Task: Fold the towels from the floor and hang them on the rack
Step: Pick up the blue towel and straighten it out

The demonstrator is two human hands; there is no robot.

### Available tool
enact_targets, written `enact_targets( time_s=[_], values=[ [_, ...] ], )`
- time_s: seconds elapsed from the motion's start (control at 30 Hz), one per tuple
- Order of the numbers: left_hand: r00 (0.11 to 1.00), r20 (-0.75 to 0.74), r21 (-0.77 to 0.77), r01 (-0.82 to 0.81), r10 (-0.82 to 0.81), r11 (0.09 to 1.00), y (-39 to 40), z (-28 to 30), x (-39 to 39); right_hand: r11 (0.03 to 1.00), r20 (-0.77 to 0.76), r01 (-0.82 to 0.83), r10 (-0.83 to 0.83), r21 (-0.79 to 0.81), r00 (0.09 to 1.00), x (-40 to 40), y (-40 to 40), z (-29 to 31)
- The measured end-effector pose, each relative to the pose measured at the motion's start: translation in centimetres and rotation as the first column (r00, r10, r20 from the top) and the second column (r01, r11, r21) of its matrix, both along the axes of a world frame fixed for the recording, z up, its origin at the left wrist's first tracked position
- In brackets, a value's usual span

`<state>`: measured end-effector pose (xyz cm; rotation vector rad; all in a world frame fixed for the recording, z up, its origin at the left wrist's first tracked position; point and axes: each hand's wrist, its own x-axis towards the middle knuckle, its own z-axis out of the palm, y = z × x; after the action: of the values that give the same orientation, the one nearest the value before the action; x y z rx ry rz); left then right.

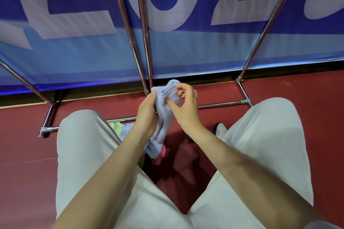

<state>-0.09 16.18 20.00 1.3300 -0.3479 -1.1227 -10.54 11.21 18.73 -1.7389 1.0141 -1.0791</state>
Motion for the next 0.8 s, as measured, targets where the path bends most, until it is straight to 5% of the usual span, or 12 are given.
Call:
enact_targets(
  time_s=[0.2, 0.43, 0.8],
  values=[
    [0.995, -0.008, -0.076, 0.099, -0.100, 0.992, 0.4, 0.5, 0.1, 0.937, 0.070, -0.091, 0.071, 0.337, 0.995, -0.4, -0.6, -0.2],
    [0.987, -0.107, -0.105, 0.107, -0.118, 0.989, 0.5, 1.1, -1.6, 0.934, -0.005, 0.044, -0.045, 0.355, 0.999, -1.1, -1.1, -0.5],
    [0.998, 0.052, -0.086, -0.020, 0.024, 0.996, 0.6, 1.2, -1.2, 0.923, 0.056, -0.141, 0.130, 0.359, 0.990, -2.4, -0.8, -1.0]
  ],
)
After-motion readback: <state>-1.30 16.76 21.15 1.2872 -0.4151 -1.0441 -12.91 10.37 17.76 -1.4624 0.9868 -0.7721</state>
